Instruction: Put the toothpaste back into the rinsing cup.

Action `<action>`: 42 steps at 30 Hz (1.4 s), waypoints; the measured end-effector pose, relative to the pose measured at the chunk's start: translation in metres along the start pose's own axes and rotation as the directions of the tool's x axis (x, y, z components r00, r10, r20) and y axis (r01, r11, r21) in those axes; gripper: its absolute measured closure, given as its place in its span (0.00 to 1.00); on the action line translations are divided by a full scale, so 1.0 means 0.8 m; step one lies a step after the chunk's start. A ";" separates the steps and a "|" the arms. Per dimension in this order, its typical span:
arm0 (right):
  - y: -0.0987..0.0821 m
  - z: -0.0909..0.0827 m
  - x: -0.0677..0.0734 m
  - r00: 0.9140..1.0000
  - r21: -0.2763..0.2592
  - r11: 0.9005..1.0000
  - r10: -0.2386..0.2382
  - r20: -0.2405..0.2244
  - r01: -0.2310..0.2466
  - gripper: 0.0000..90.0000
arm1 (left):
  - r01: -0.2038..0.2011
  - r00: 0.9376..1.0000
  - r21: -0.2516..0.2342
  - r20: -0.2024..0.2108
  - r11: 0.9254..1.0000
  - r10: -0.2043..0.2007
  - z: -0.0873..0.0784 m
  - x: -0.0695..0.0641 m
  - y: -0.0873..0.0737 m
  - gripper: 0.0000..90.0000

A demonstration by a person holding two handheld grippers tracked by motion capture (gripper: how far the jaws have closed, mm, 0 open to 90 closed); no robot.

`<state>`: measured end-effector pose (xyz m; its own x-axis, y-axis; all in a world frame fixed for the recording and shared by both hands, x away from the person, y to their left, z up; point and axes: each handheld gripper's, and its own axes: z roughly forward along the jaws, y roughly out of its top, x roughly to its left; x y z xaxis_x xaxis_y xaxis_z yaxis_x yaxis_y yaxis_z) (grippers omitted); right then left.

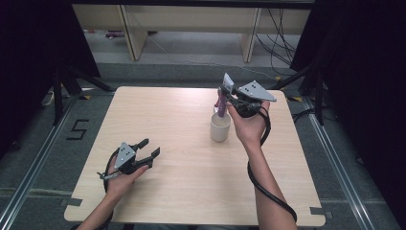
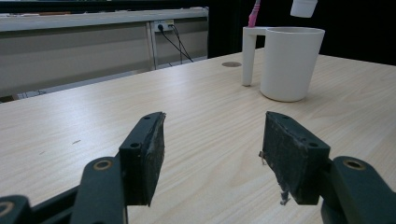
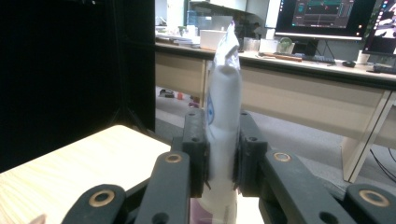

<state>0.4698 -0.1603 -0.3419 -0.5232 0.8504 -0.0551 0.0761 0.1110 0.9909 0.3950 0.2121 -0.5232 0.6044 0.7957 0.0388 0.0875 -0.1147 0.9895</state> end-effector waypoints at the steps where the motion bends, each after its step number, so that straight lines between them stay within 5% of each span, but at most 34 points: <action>1: -0.001 0.000 0.001 1.000 0.010 1.000 0.019 0.001 -0.019 0.87 | 0.000 1.000 0.000 0.001 1.000 0.000 0.000 0.000 0.000 0.43; 42: -0.046 0.025 -0.005 0.999 0.081 0.996 0.035 0.026 -0.037 0.86 | 0.003 1.000 0.000 0.005 1.000 -0.003 0.000 0.000 0.000 0.43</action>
<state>0.4858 -0.1575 -0.3803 -0.4976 0.8671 -0.0234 0.1643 0.1207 0.9790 0.3951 0.2115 -0.5232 0.6078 0.7933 0.0349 0.0897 -0.1123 0.9896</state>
